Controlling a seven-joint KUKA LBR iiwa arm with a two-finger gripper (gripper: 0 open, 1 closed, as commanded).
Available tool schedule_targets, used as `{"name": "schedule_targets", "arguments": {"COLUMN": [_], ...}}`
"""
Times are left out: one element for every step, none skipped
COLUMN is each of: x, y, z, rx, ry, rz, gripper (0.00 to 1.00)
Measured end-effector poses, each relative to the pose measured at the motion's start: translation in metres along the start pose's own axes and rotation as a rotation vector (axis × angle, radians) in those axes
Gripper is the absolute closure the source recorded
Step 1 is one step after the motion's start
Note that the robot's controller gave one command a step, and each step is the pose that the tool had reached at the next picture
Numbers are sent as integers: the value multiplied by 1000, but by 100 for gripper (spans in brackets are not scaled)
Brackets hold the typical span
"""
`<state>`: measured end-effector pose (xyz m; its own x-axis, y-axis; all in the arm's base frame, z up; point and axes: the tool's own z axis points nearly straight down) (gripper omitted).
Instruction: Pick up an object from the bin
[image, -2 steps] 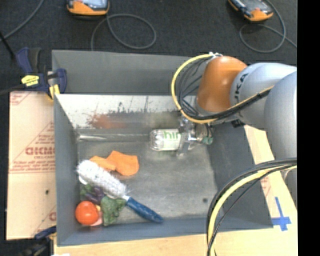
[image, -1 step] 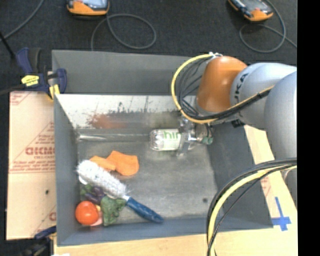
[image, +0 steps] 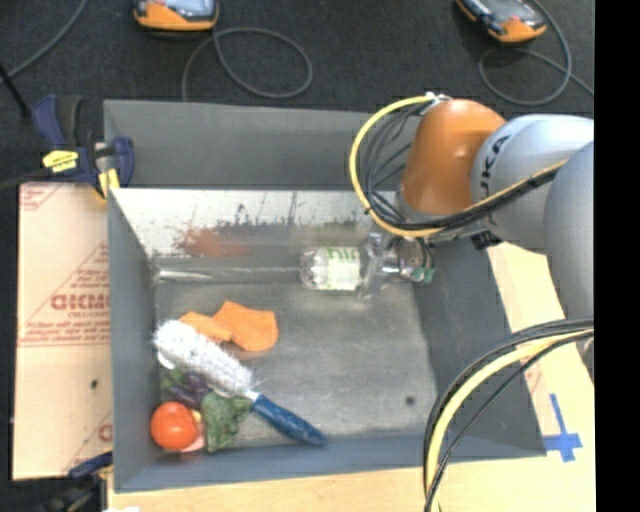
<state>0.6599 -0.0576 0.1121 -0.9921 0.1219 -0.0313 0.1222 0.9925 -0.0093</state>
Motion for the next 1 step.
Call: {"name": "schedule_targets", "arguments": {"x": [-1], "y": [0], "z": [7], "rx": [1], "ry": [2], "rz": [-1], "gripper": [100]}}
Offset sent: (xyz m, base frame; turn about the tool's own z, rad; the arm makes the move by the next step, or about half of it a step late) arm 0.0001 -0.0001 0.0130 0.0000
